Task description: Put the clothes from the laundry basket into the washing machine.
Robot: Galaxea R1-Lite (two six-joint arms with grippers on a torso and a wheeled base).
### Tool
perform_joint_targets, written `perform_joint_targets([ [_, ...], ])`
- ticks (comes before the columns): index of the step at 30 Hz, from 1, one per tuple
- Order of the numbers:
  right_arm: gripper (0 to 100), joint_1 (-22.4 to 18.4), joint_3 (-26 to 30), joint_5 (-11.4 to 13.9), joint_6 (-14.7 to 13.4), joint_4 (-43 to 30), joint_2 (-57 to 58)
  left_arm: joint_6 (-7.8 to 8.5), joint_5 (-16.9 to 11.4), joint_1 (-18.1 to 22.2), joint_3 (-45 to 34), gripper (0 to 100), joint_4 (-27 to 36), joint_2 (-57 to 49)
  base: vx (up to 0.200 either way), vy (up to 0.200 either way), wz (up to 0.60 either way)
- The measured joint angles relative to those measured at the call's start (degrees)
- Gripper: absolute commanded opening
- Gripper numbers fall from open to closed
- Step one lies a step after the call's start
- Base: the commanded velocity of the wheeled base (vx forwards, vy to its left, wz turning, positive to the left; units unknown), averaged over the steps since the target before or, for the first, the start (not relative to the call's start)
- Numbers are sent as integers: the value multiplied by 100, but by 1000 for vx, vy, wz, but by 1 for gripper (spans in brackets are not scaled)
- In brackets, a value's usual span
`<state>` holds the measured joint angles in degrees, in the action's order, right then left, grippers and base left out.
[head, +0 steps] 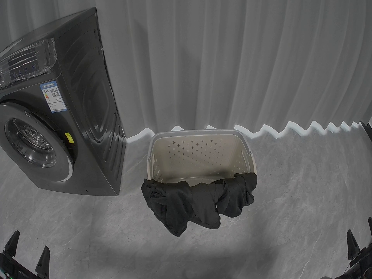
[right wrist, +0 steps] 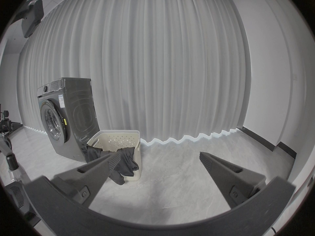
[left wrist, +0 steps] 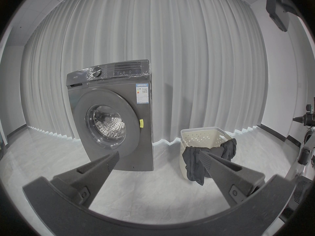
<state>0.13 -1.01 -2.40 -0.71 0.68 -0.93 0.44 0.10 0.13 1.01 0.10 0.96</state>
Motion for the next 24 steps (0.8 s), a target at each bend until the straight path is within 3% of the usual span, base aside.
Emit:
perform_joint_targets([
  [15,100,2,0,2,0,0,0,-1,-2,2,0,100,0,0,0,0,0],
  [21,100,2,0,2,0,-2,0,0,-2,2,0,100,0,0,200,0,0],
  [24,100,2,0,0,0,-2,0,0,-2,2,0,100,0,0,0,0,0],
])
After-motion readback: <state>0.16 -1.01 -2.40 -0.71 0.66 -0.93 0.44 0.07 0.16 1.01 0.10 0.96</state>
